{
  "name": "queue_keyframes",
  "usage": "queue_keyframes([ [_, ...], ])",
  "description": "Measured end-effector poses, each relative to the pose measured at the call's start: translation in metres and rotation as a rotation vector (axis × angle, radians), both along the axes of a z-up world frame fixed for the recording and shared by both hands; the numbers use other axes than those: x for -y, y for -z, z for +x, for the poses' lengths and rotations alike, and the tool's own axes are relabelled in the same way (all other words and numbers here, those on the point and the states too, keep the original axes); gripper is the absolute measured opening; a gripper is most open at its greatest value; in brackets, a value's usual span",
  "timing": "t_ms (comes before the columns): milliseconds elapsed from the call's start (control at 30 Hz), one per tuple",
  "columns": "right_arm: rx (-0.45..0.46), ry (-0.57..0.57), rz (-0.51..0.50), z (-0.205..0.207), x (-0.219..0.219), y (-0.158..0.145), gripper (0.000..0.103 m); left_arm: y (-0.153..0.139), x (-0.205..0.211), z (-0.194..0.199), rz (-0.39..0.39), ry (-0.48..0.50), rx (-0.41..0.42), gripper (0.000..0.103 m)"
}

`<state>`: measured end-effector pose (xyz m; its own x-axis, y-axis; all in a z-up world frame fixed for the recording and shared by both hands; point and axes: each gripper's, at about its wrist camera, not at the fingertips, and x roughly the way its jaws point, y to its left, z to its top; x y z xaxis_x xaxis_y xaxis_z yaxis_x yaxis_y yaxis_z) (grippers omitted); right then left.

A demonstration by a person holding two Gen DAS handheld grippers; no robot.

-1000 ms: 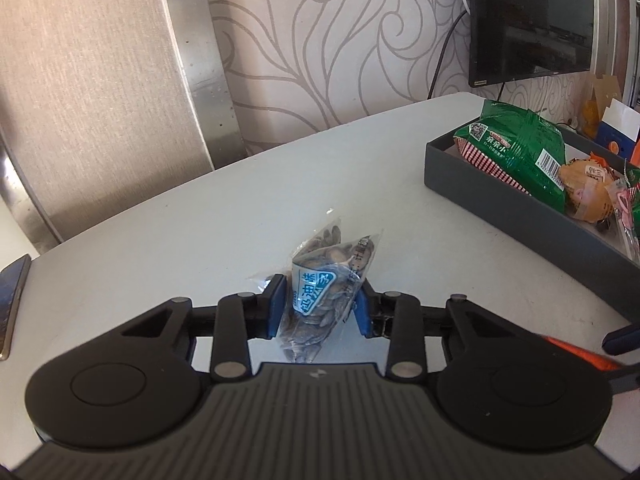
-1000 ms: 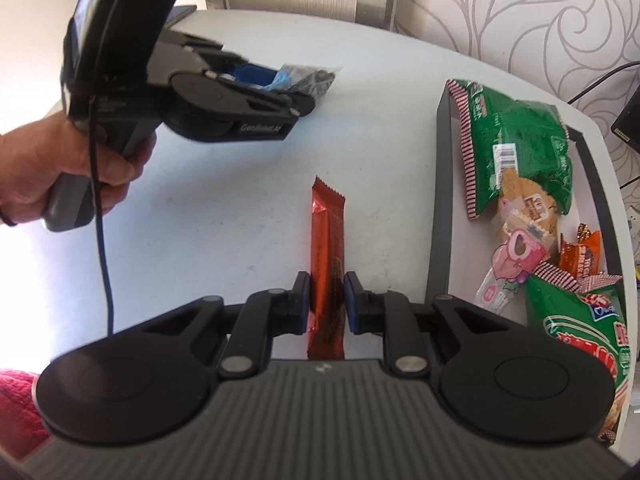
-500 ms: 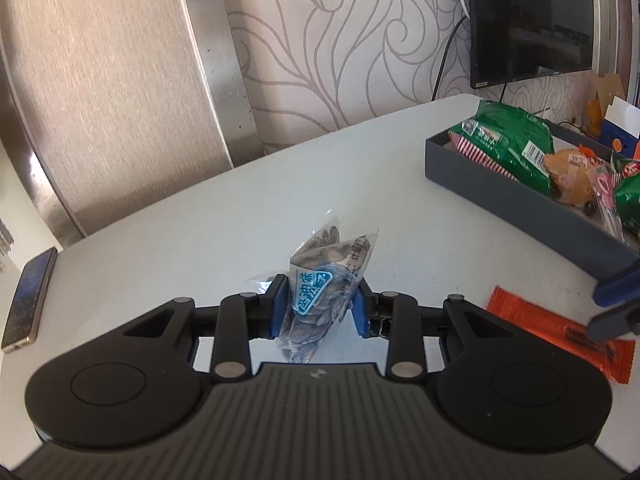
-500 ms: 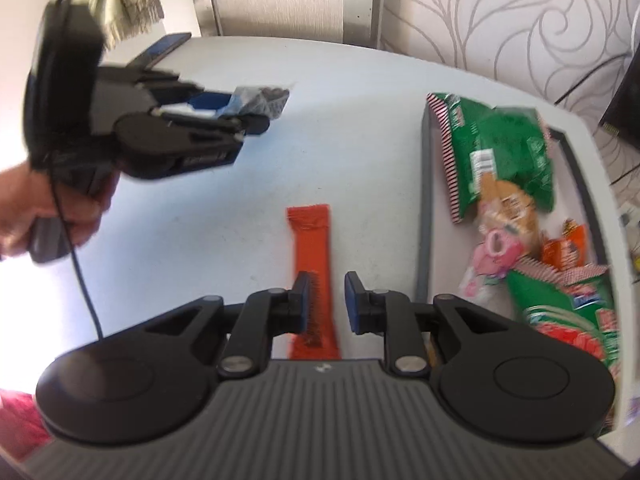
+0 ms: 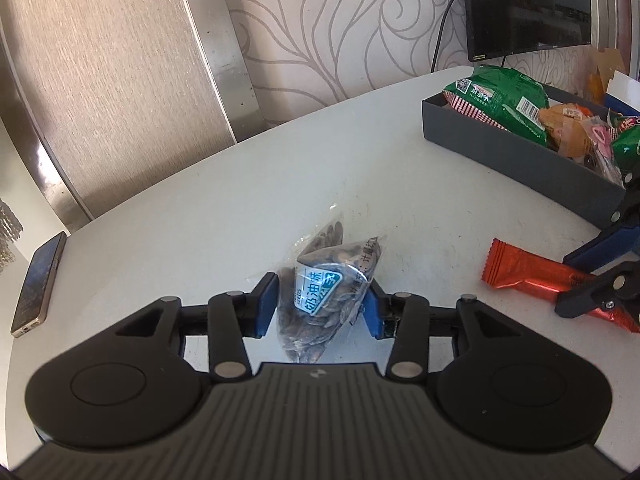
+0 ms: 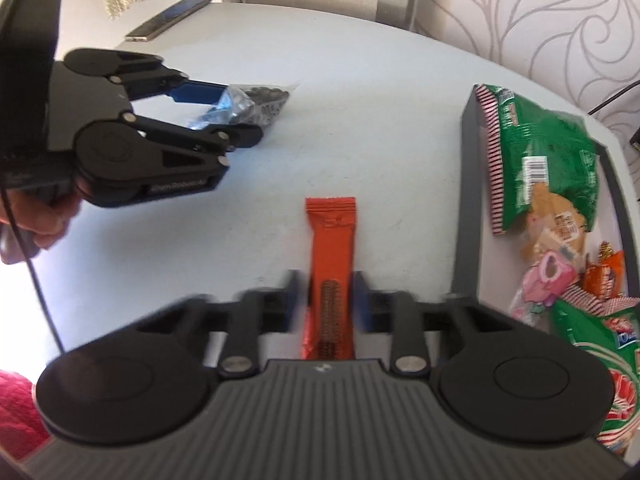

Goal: Organize snacks
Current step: 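Carry seed bag with left tool while right tool carries chocolate bar over box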

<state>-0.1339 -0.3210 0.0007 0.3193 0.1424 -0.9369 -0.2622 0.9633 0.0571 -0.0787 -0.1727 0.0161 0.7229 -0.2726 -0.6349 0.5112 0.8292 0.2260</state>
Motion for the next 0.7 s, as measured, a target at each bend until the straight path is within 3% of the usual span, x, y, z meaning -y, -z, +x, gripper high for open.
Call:
queue_keyframes([
  [233,0.040,0.009,0.013,0.001,-0.002,-0.011,0.023,-0.003,0.002,-0.004,0.007,0.010,0.018,0.039],
  [700,0.166,0.091,0.055,-0.007,0.016,-0.060,0.023,-0.026,0.011,-0.013,-0.013,0.042,0.069,0.037],
])
